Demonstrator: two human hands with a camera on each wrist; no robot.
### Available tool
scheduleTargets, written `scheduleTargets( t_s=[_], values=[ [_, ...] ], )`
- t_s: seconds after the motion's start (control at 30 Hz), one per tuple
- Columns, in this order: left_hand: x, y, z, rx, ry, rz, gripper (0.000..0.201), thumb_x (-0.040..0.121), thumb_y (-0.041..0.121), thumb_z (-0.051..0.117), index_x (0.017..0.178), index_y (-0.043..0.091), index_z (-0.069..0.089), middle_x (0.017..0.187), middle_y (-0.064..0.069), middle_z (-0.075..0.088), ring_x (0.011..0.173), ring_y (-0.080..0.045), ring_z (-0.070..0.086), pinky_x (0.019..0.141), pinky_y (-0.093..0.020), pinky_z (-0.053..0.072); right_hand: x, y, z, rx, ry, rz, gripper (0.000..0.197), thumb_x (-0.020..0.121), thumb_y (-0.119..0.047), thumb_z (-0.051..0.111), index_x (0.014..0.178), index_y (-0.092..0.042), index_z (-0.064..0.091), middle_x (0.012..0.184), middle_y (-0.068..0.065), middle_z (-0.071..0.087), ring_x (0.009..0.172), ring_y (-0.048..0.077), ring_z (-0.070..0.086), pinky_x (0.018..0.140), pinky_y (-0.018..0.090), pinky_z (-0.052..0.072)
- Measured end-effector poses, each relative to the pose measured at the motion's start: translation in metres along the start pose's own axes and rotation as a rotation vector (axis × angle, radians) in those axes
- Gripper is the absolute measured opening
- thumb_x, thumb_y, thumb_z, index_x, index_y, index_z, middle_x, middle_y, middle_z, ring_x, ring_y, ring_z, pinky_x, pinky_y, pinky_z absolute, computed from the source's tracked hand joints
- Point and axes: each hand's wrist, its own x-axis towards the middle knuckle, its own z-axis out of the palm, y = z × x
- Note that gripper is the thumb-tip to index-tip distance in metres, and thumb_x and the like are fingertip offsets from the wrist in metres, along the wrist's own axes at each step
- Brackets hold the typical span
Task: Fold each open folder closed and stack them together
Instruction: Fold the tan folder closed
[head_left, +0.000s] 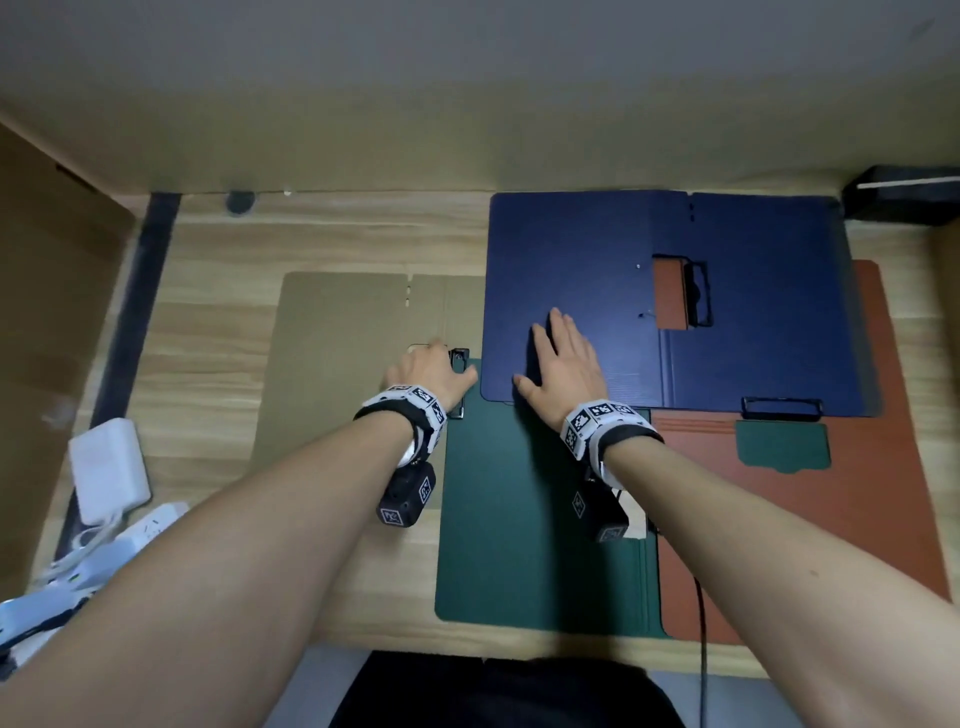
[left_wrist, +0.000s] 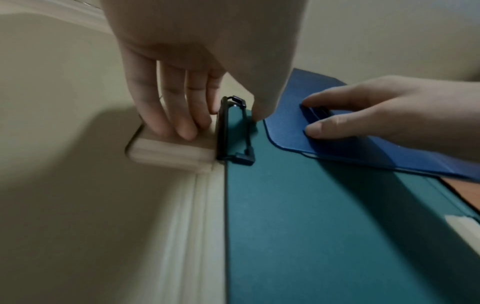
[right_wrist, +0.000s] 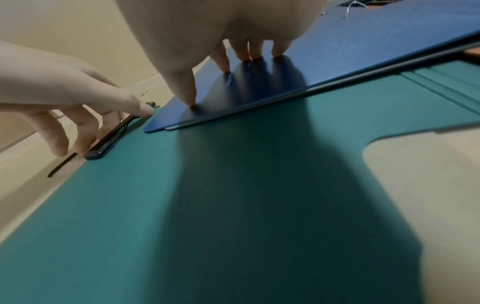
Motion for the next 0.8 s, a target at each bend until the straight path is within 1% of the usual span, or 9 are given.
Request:
scheduleTargets(
  t_s=[0.1,0.17,0.23,0.3,0.4,0.47,0.57,0.7,0.8],
  values=[
    [0.005,-0.006,-0.003,0.113,0.005,0.106,0.050,0.087,0.061,0.042,0.098,0.016,0.061,0.085,-0.005,0.062,0.077,-0.029,0.056,0.064,-0.031,0.040,0.001,-0.007,0.006,-0.018,0.004,0.026,0.087,0.090,-0.056,0.052,0.156,-0.013,0.015,0.165,0.013,-0.002,0.153,0.028,-0.002,0.123,0.044,0.008],
    [0.006,-0.009,-0.004,0.143,0.010,0.158,0.049,0.088,0.061,0.042,0.098,0.017,0.062,0.092,-0.006,0.068,0.081,-0.029,0.059,0.065,-0.031,0.040,0.002,-0.012,0.009,-0.014,0.010,0.040,0.092,0.088,-0.061,0.052,0.156,-0.012,0.014,0.165,0.014,-0.003,0.152,0.029,-0.003,0.123,0.045,0.007],
    [0.006,-0.011,-0.003,0.151,0.022,0.196,0.048,0.087,0.058,0.043,0.101,0.016,0.063,0.097,-0.006,0.070,0.090,-0.030,0.065,0.066,-0.032,0.041,0.002,-0.018,0.013,-0.017,0.014,0.053,0.098,0.086,-0.065,0.052,0.156,-0.010,0.013,0.165,0.015,-0.003,0.152,0.030,-0.003,0.123,0.047,0.006],
    [0.007,-0.012,-0.003,0.145,0.026,0.222,0.046,0.087,0.055,0.044,0.102,0.016,0.063,0.097,-0.006,0.071,0.095,-0.029,0.066,0.068,-0.032,0.041,0.003,-0.024,0.015,-0.035,0.013,0.063,0.104,0.082,-0.071,0.050,0.156,-0.009,0.012,0.165,0.016,-0.002,0.152,0.031,-0.002,0.123,0.048,0.007],
    [0.010,-0.010,-0.006,0.132,-0.023,0.229,0.042,0.084,0.053,0.045,0.095,0.016,0.062,0.086,-0.005,0.068,0.085,-0.030,0.064,0.067,-0.032,0.044,0.003,-0.028,0.018,-0.029,0.026,0.073,0.109,0.080,-0.078,0.046,0.156,-0.010,0.009,0.165,0.015,-0.004,0.153,0.030,-0.003,0.123,0.048,0.006],
    [0.012,-0.009,-0.008,0.120,-0.073,0.231,0.038,0.080,0.052,0.046,0.083,0.016,0.059,0.076,-0.002,0.061,0.074,-0.029,0.059,0.067,-0.032,0.048,0.002,-0.025,0.021,-0.009,0.033,0.078,0.110,0.079,-0.080,0.045,0.157,-0.014,0.007,0.165,0.011,-0.006,0.153,0.026,-0.005,0.123,0.045,0.006],
    [0.014,-0.011,-0.010,0.107,-0.092,0.257,0.037,0.077,0.053,0.046,0.065,0.018,0.048,0.065,-0.001,0.057,0.067,-0.029,0.059,0.065,-0.033,0.050,0.001,-0.022,0.021,-0.011,0.035,0.081,0.109,0.078,-0.080,0.047,0.157,-0.017,0.005,0.166,0.007,-0.007,0.153,0.023,-0.005,0.124,0.043,0.007],
    [0.015,-0.019,-0.015,0.102,-0.071,0.304,0.033,0.080,0.047,0.049,0.069,0.016,0.056,0.063,-0.002,0.054,0.066,-0.030,0.056,0.059,-0.029,0.040,0.002,-0.021,0.016,-0.021,0.019,0.093,0.109,0.077,-0.078,0.053,0.157,-0.021,0.007,0.166,0.004,-0.006,0.153,0.021,-0.004,0.124,0.041,0.010],
    [0.019,-0.033,-0.017,0.058,-0.076,0.296,0.033,0.078,0.045,0.051,0.061,0.016,0.054,0.064,-0.003,0.057,0.066,-0.031,0.056,0.058,-0.029,0.040,0.002,-0.021,0.014,-0.030,0.006,0.109,0.109,0.075,-0.078,0.055,0.157,-0.022,0.008,0.166,0.002,-0.004,0.153,0.021,-0.003,0.123,0.041,0.013]
  ],
)
